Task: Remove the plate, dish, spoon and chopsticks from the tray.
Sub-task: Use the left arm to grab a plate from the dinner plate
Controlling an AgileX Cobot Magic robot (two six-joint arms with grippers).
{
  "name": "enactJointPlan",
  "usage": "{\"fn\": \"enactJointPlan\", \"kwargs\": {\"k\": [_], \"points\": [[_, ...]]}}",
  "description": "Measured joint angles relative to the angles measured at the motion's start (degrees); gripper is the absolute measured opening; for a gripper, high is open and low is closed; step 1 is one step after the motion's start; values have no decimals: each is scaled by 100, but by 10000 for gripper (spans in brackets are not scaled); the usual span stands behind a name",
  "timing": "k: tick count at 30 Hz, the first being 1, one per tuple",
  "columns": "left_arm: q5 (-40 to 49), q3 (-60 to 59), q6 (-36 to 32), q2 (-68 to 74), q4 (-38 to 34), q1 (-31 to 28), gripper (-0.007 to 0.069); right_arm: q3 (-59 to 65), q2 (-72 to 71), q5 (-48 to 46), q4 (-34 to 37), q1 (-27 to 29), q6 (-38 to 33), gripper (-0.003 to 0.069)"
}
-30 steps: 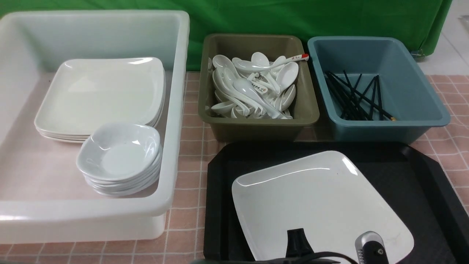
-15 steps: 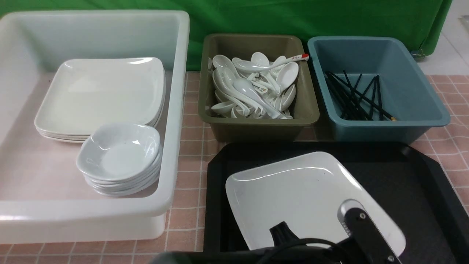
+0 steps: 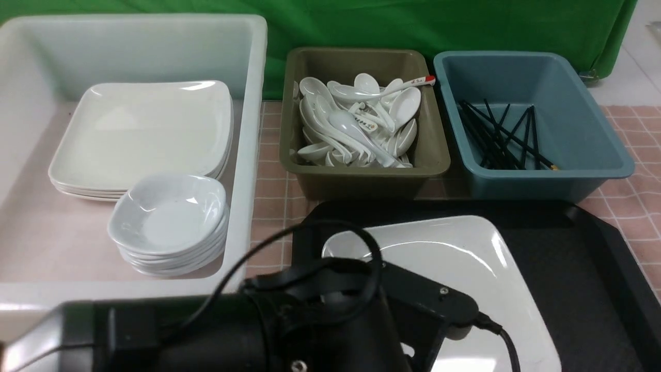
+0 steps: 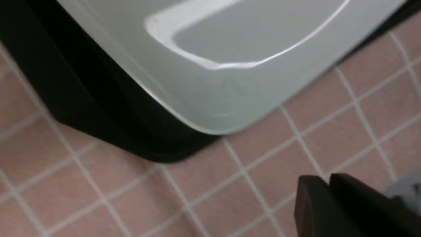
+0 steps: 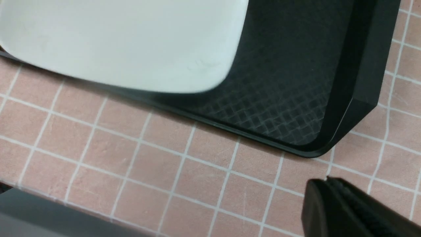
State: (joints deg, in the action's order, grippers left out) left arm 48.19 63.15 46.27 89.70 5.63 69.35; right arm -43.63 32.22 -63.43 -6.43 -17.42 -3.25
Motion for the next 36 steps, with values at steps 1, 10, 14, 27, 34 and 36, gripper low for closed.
{"fn": "enactJointPlan", "kwargs": {"k": [1, 10, 14, 27, 34, 36], "points": [[-161, -80, 22, -34, -232, -42, 15, 0, 0, 0, 0, 0, 0, 31], [-755, -1095, 1075, -436, -951, -888, 10, 0, 0, 0, 4, 0, 0, 31], [-1190, -1222, 1200, -702, -1286, -1464, 11, 0, 0, 0, 4, 0, 0, 31], [-1390, -1234, 893, -212, -1692, -1829, 314, 0, 0, 0, 11, 0, 0, 32], [-1434, -1240, 783, 66, -1535, -1865, 476, 0, 0, 0, 17, 0, 0, 32], [-1468, -1219, 744, 147, -1484, -1888, 482, 0, 0, 0, 17, 0, 0, 32]]}}
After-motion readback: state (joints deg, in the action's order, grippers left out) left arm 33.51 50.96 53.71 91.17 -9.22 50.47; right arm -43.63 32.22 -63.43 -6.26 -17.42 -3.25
